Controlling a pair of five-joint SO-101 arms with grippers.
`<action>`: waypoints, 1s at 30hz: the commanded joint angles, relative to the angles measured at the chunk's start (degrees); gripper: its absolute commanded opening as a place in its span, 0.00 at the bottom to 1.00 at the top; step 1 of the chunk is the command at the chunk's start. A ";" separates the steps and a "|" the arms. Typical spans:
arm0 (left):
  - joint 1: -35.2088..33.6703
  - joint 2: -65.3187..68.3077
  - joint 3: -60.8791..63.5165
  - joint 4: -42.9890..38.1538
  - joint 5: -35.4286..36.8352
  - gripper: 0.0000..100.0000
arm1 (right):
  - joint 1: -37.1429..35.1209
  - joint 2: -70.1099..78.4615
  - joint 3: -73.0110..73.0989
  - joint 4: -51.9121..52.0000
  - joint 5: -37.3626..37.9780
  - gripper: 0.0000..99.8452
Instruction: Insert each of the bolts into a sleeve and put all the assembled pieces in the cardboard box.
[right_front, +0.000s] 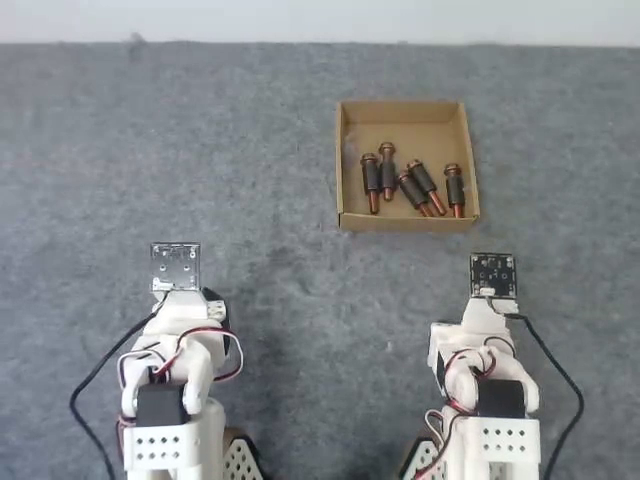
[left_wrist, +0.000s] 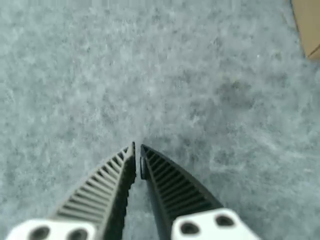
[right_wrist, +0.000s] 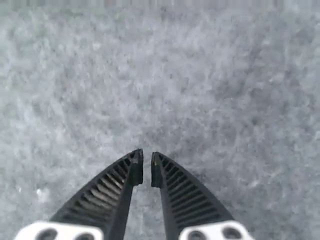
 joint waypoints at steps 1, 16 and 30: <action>-0.53 -1.23 -0.57 3.25 -0.26 0.01 | 0.22 -0.92 0.00 0.48 -0.53 0.01; -0.44 -1.23 -0.57 5.98 -0.09 0.01 | 0.48 -0.92 0.62 1.19 -0.53 0.01; -0.44 -1.23 -0.57 5.98 -0.09 0.01 | 0.40 -8.22 1.23 8.04 -0.62 0.01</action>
